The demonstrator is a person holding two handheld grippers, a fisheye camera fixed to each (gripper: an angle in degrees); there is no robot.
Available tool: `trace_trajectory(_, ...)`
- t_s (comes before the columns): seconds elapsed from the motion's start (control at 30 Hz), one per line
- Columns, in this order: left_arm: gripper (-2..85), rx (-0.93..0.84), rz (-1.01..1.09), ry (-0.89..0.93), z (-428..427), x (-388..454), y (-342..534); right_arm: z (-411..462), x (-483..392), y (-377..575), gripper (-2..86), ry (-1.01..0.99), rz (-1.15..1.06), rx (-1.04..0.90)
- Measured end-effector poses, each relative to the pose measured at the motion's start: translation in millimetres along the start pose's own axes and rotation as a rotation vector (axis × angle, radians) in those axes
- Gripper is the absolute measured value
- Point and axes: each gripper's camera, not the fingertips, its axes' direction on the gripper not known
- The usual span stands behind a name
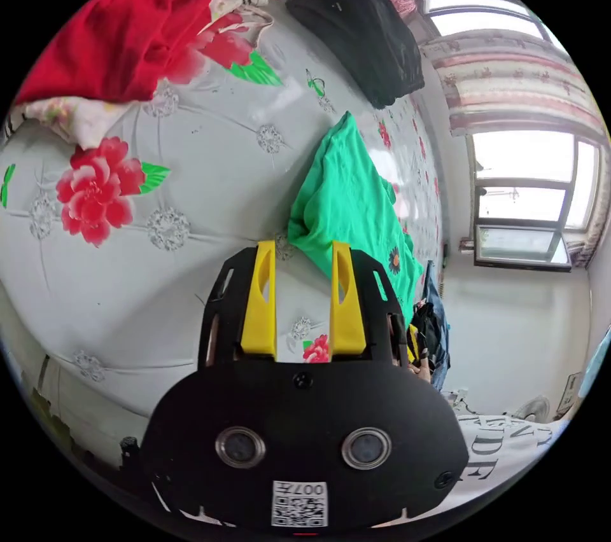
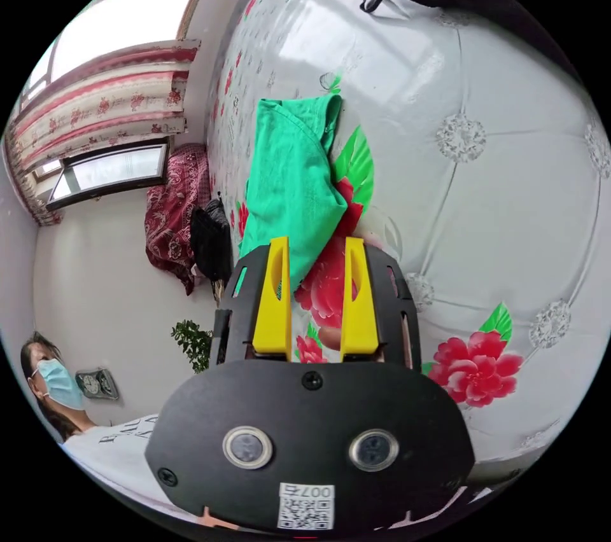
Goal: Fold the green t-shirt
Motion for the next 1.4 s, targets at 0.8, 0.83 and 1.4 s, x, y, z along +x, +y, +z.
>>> trace_trajectory(0.8,13.1,0.041,-0.049,0.308,-26,-72,30,417,-309,291,4.0,0.266,-1.275,-0.848)
trace_trajectory(0.83,13.2,0.043,-0.055,0.320,-26,-75,31,431,-299,294,4.3,0.296,-1.244,-0.886)
trace_trajectory(1.4,12.0,-0.101,0.025,0.255,20,-66,21,352,-140,81,9.3,0.052,-0.334,-0.605)
